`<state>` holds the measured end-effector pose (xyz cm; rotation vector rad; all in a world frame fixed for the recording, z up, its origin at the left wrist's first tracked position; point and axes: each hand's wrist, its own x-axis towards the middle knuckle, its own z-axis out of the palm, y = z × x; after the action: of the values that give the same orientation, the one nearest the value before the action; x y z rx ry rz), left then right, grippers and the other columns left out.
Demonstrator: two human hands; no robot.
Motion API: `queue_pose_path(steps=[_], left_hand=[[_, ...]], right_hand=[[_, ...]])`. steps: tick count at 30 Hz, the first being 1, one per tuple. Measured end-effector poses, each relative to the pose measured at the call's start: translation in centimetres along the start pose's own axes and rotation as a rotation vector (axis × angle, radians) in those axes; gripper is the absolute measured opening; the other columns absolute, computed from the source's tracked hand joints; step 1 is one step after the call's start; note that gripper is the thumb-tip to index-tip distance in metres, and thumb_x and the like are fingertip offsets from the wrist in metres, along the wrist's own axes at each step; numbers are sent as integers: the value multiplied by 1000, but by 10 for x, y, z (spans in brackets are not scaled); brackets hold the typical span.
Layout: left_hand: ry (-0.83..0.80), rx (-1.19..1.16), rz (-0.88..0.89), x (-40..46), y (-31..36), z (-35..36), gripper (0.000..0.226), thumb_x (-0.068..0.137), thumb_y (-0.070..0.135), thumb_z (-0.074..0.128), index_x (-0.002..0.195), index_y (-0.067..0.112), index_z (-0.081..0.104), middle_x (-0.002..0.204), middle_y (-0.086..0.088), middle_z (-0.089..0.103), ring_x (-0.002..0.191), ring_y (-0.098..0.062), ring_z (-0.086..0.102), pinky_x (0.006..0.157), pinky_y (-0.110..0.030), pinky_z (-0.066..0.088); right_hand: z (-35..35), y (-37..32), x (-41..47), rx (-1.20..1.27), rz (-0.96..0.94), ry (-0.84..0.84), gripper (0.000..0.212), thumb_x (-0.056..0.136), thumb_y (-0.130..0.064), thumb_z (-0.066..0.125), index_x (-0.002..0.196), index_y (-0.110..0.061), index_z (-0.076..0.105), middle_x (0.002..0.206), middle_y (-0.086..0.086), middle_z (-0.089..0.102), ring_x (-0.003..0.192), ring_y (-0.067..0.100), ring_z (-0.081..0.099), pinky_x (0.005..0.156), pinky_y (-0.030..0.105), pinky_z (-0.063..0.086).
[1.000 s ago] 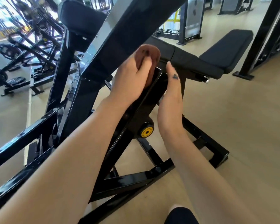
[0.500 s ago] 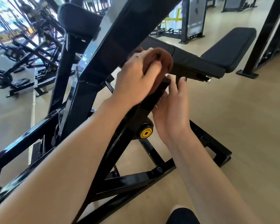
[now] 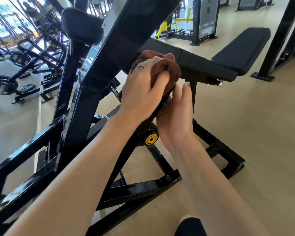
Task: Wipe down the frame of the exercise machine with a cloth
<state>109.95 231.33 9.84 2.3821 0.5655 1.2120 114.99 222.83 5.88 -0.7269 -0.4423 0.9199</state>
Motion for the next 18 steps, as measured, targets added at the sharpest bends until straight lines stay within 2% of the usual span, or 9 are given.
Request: queue_pose_path(steps=[3, 5, 7, 8, 10, 12, 14, 16, 18], left_hand=[[-11, 37, -24, 14, -9, -2, 30, 93, 52, 41, 105, 40, 66, 104, 15, 66, 100, -4, 61, 85, -23, 46], [-42, 65, -167, 34, -10, -8, 24, 88, 58, 37, 84, 48, 58, 86, 24, 66, 84, 7, 60, 71, -21, 42], [-46, 92, -274, 43, -9, -10, 22, 90, 56, 35, 78, 50, 53, 76, 37, 61, 75, 18, 56, 65, -21, 38], [-23, 82, -298, 44, -10, -9, 21, 90, 53, 36, 80, 51, 53, 75, 35, 62, 75, 17, 56, 66, -22, 39], [22, 33, -277, 34, -9, -7, 19, 92, 48, 39, 90, 49, 58, 84, 27, 63, 84, 12, 58, 76, -22, 46], [46, 5, -154, 14, -6, -8, 24, 96, 42, 43, 108, 38, 64, 98, 20, 65, 94, 3, 60, 87, -18, 47], [54, 26, -37, -13, -4, -14, 32, 97, 39, 47, 122, 27, 64, 112, 13, 67, 105, -2, 61, 93, -14, 45], [48, 101, -39, -50, -10, -19, 41, 95, 37, 50, 134, 24, 58, 126, 6, 65, 116, -8, 59, 98, -20, 44], [41, 260, -86, -89, -21, -27, 48, 92, 39, 48, 138, 26, 54, 133, 0, 62, 122, -16, 54, 98, -26, 41]], right_hand=[[1, 2, 2, 0, 6, 11, 60, 109, -57, 13, 151, -30, 46, 146, 7, 58, 138, 21, 52, 108, 34, 45], [5, 3, 0, 0, 10, 24, 59, 108, -58, 17, 154, -31, 40, 150, 5, 55, 141, 22, 47, 114, 39, 39], [10, 1, -1, -36, 1, 59, 55, 106, -61, 22, 146, -32, 48, 137, 1, 63, 130, 16, 54, 114, 41, 38], [11, 0, -2, -56, 3, 71, 55, 106, -62, 23, 143, -33, 50, 133, 0, 65, 127, 15, 55, 114, 41, 37], [14, 1, -7, -113, 31, 85, 67, 104, -67, 22, 152, -27, 44, 146, 3, 57, 140, 19, 46, 122, 46, 29], [18, 7, -15, -138, 53, 82, 73, 102, -69, 21, 160, -26, 30, 161, 3, 40, 150, 21, 33, 125, 49, 23], [22, 17, -25, -160, 1, 78, 68, 103, -66, 23, 161, -31, 27, 161, 0, 40, 149, 18, 35, 124, 48, 28], [25, 28, -36, -171, -89, 70, 64, 103, -63, 25, 161, -36, 24, 162, -4, 38, 148, 14, 35, 124, 45, 29], [27, 40, -43, -186, -157, 83, 57, 107, -55, 26, 161, -43, 16, 168, -8, 25, 152, 12, 28, 124, 41, 28]])
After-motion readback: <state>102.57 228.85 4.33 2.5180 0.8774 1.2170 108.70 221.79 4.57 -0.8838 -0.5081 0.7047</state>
